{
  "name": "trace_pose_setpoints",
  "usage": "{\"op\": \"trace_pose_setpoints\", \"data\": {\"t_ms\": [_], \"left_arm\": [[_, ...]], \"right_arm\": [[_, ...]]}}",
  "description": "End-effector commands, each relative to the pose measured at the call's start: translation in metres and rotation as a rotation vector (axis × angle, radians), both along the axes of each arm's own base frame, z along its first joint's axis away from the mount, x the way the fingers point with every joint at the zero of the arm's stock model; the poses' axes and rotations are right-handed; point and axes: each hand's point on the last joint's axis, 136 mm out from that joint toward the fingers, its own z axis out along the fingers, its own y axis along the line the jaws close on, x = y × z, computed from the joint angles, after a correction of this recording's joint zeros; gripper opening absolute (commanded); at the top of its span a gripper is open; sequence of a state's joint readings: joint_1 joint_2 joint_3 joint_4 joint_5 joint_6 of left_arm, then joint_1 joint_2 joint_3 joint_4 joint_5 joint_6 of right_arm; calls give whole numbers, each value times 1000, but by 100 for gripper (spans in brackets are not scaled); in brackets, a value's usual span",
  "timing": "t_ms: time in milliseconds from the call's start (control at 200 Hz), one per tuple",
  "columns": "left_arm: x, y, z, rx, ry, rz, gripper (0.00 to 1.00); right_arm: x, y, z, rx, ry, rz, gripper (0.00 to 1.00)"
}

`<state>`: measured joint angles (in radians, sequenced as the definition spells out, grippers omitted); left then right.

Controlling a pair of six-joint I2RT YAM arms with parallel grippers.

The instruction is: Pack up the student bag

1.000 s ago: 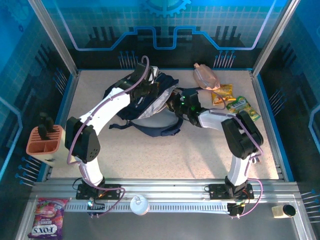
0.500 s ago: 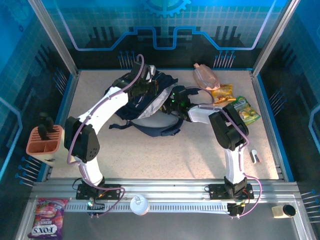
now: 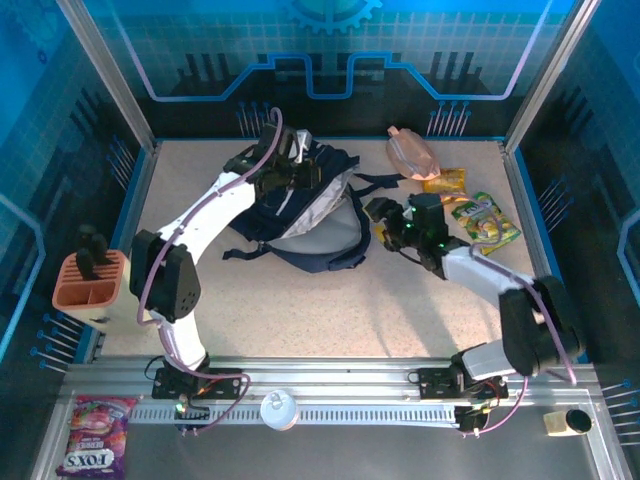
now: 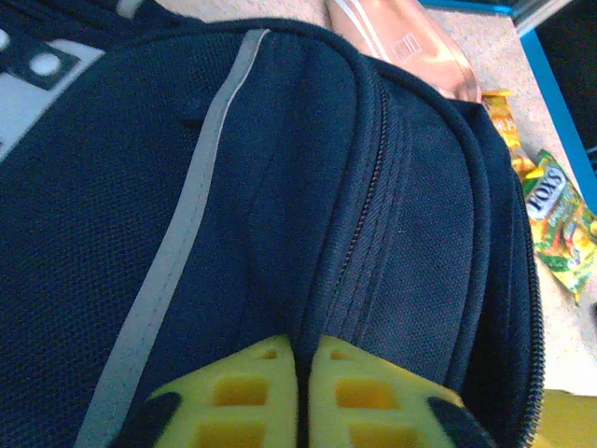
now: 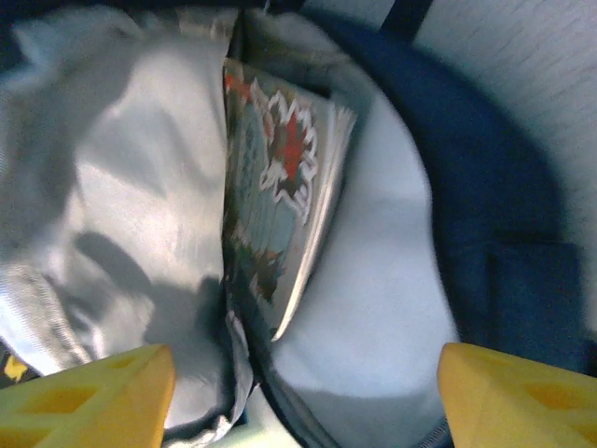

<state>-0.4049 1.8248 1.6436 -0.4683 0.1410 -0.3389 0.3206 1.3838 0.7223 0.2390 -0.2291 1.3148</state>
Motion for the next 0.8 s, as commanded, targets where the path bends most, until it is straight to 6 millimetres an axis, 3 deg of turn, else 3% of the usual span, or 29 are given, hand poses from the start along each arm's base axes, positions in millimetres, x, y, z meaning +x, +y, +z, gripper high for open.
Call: {"op": "trace_pose_setpoints", "data": {"t_ms": [0,100,190,380,525,655,790], "left_arm": [[-3,-18,9,-101,-8,-52,38],[-11,-5,-3,-102,38,2,57],[-17,21,-12,-160,93,105,66],[-40,109,-52,-359,220,434,70],[-69,170,-95,-482,302,669,68],[-84,194,-120,-516,343,771,68],[-85,198,-135,-533,361,798,68]], "right_arm": [[-16,-48,-5,-224,9,-109,80],[-20,-65,13,-326,-28,-135,85],[-21,-68,23,-370,-49,-121,87],[-18,-56,29,-394,-66,-74,89],[-15,-40,28,-405,-68,-31,89],[-12,-28,25,-392,-70,-5,89],[-13,-15,17,-387,-57,31,89]]}}
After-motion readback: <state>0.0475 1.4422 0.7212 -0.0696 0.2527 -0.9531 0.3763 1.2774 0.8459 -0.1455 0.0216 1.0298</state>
